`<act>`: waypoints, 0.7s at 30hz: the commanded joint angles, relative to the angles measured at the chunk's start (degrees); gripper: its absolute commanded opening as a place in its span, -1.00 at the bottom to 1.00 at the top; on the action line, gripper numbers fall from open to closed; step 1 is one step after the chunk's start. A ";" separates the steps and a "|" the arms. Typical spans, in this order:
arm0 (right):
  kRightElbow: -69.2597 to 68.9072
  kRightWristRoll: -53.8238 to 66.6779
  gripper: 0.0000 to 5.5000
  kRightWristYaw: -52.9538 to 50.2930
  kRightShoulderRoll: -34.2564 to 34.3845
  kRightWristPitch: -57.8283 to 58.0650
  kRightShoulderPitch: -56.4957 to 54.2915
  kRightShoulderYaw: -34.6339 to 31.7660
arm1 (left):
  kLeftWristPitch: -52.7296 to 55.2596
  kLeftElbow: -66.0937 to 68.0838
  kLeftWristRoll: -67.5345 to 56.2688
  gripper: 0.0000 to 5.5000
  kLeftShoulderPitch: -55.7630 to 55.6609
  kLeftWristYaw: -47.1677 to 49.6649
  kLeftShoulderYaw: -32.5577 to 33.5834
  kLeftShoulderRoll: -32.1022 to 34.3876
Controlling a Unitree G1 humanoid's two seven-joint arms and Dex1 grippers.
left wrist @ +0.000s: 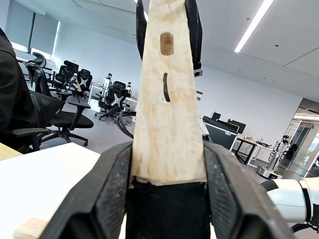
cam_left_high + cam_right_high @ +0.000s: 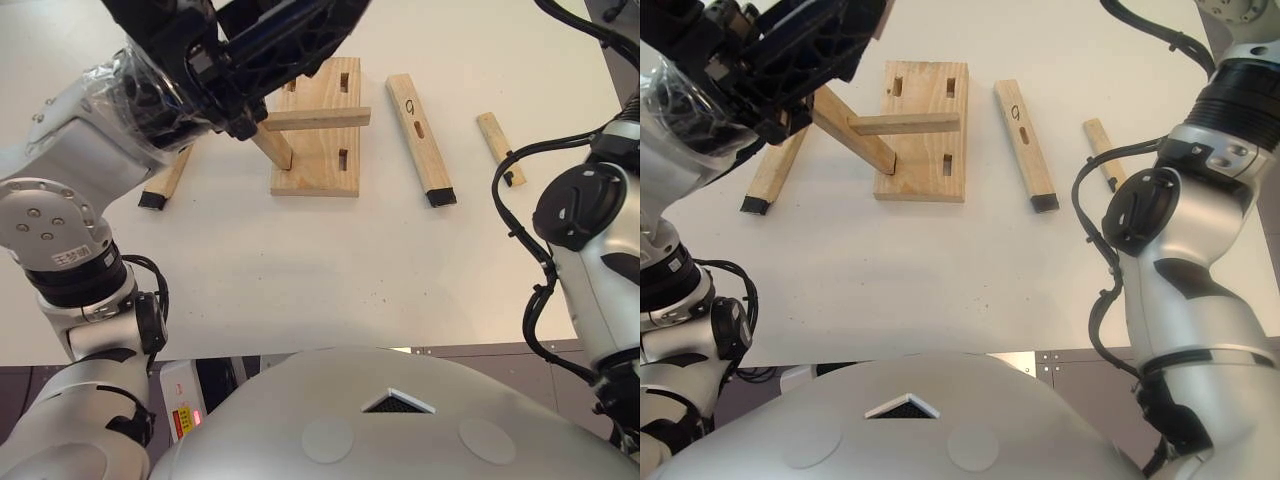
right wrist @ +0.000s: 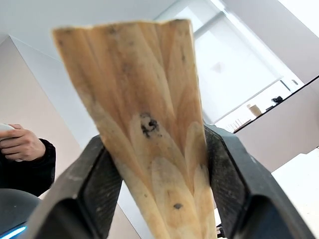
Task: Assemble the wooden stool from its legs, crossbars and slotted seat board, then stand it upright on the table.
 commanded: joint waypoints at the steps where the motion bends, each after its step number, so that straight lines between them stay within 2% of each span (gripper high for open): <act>1: -4.40 -4.88 -0.18 1.59 -1.95 -3.02 1.63 2.47 | -2.62 3.16 2.52 -0.14 -1.42 2.03 1.57 -0.03; 5: -8.46 -17.79 -0.25 4.93 -2.14 -16.49 3.64 5.95 | -3.33 5.13 0.26 0.06 -2.68 3.42 3.78 0.34; 10: -8.94 -31.77 -0.26 10.23 -2.18 -29.96 7.23 11.48 | -3.83 6.62 -2.18 0.32 -3.94 5.63 5.33 0.28; 14: -7.15 -41.82 -0.26 17.73 -1.48 -39.44 15.74 17.60 | -3.83 8.58 -0.84 0.52 -4.50 6.69 5.26 0.39; 21: -3.58 -48.03 -0.26 24.64 1.11 -44.85 23.59 22.33 | -3.60 11.18 1.60 0.93 -4.39 6.63 5.02 0.41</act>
